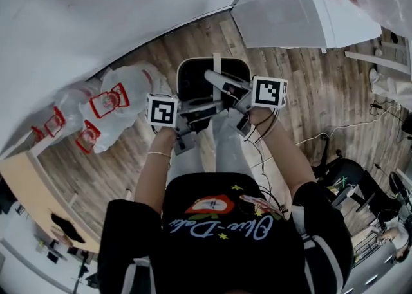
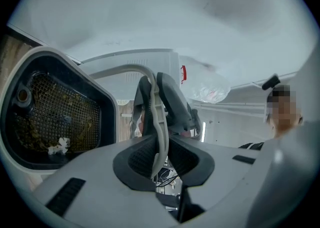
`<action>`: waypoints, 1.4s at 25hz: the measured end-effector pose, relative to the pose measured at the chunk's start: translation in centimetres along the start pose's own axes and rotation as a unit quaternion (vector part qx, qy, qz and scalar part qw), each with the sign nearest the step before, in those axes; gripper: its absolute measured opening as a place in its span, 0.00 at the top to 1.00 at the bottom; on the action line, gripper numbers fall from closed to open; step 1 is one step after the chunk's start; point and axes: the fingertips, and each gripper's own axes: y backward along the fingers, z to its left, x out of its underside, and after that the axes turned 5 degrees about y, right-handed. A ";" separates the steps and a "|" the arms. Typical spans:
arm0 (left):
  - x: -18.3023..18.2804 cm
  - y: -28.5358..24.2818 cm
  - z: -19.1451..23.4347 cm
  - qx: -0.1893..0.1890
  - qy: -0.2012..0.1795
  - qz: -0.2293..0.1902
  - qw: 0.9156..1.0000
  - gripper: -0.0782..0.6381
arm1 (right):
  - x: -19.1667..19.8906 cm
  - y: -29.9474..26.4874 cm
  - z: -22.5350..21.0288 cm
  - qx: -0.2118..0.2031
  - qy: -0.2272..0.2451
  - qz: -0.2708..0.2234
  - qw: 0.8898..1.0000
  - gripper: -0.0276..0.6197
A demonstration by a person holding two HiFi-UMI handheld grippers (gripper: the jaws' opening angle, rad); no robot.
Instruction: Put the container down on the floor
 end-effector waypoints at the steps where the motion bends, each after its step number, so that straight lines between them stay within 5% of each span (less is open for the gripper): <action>1: -0.2 0.0 0.5 0.000 0.001 0.001 1.000 0.83 | 0.1 -0.3 -0.5 0.002 -0.003 0.002 1.000 0.86; 17: -4.6 0.2 15.1 -0.017 0.004 -0.003 1.000 0.82 | 1.9 -5.7 -14.7 0.036 -0.006 0.074 0.997 0.86; 35: -4.9 -0.2 18.9 -0.035 0.013 -0.026 0.999 0.81 | 3.0 -6.2 -18.2 0.059 0.012 0.100 0.993 0.86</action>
